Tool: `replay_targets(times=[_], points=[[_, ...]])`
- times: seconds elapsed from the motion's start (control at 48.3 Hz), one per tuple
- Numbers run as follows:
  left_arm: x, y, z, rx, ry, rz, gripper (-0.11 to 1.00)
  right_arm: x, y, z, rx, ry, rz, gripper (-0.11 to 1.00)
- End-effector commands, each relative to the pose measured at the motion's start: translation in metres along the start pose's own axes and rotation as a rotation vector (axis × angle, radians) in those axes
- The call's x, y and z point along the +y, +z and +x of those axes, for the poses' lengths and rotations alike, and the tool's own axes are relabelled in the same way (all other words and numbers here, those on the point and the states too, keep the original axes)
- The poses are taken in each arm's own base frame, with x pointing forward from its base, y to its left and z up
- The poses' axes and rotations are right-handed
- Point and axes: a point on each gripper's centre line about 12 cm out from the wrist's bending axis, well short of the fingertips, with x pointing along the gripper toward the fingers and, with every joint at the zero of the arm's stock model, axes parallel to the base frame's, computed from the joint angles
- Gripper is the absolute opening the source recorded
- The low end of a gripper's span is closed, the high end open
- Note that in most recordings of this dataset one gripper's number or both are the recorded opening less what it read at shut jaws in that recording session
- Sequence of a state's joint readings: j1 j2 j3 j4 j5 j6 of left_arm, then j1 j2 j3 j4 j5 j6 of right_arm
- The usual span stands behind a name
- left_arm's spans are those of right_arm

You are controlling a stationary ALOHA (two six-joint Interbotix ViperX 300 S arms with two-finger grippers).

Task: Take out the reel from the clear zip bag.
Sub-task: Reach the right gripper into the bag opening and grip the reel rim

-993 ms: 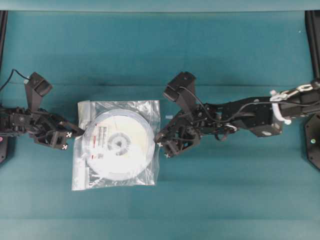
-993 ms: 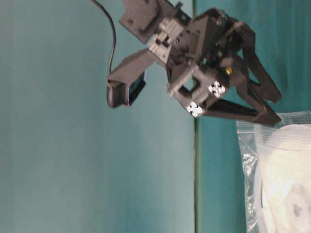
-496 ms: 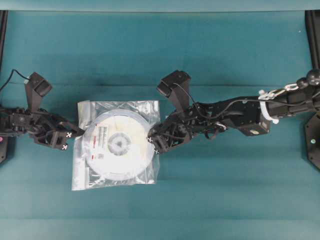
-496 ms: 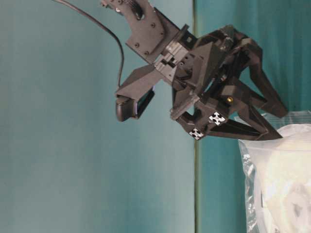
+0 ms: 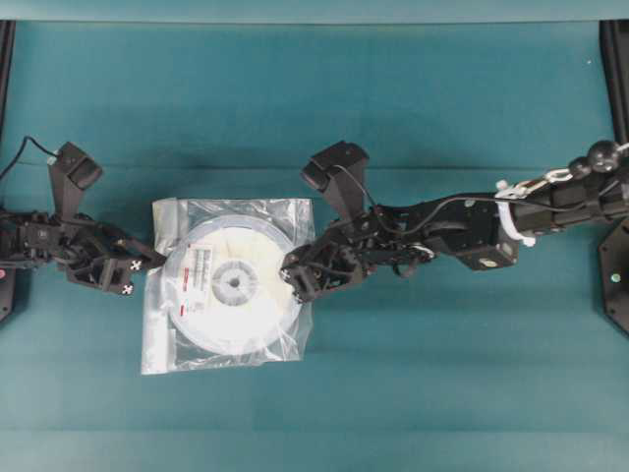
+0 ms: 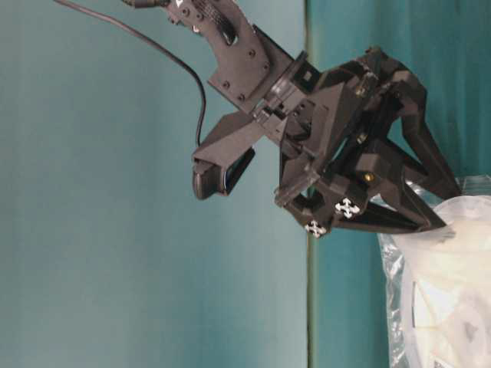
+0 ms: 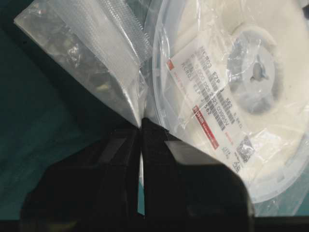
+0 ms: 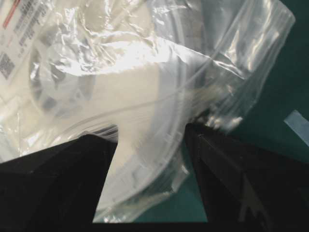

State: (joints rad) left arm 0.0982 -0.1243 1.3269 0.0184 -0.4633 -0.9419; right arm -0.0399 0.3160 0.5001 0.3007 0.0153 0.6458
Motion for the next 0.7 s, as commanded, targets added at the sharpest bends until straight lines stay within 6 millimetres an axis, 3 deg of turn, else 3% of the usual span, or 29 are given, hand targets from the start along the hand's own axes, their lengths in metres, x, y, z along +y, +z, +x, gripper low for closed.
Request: replay_targets(times=[0.0,0.331,0.414,0.6,0.683], points=[[0.000,0.000,0.001,0.004,0.001,0.005,-0.01,0.010,0.003,0.001,-0.008,0.021,0.008,0.82],[0.000,-0.001,0.001,0.011,0.011,0.005,-0.01,0.007,0.001,0.006,0.000,0.011,0.010,0.76],[0.001,-0.001,0.001,0.016,0.017,0.005,-0.01,0.004,-0.001,0.006,0.016,-0.005,0.011,0.66],[0.001,-0.001,0.001,0.016,0.017,0.007,-0.01,-0.002,-0.003,0.006,0.045,-0.034,0.035,0.25],[0.001,-0.001,0.001,0.016,0.017,0.007,-0.01,-0.004,-0.001,0.005,0.044,-0.040,0.044,0.20]])
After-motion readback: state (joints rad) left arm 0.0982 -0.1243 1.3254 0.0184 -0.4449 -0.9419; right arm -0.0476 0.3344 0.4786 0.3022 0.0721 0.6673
